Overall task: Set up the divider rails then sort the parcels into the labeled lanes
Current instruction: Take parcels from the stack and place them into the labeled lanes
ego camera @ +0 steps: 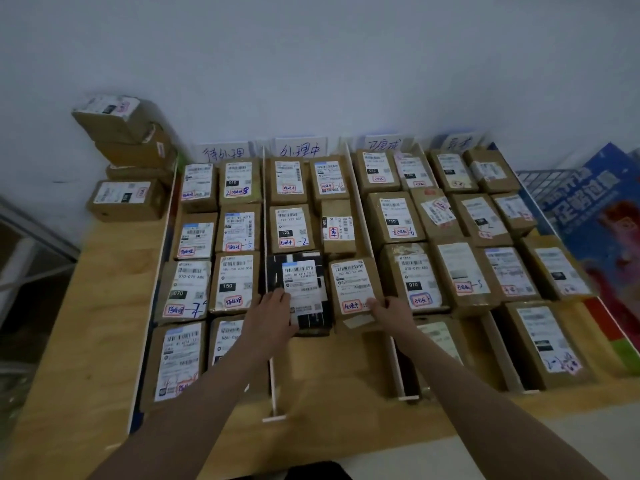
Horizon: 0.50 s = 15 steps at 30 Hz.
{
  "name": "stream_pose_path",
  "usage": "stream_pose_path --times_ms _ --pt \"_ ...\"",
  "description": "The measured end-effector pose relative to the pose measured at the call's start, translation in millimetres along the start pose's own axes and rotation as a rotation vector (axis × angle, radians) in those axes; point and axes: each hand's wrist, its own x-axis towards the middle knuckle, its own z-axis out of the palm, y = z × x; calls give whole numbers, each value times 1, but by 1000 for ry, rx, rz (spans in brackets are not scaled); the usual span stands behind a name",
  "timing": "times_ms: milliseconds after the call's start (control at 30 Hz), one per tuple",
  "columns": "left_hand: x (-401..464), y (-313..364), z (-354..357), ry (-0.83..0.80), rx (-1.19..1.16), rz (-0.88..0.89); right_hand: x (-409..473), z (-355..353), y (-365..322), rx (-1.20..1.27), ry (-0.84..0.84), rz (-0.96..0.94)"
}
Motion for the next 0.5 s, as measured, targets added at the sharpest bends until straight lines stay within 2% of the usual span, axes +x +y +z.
stream_pose_path --times_ms 133,500 --pt "3 -4 4 23 -18 14 22 12 2 -106 20 -14" --pt "7 -8 5 54 -17 34 31 22 -10 -185 11 1"
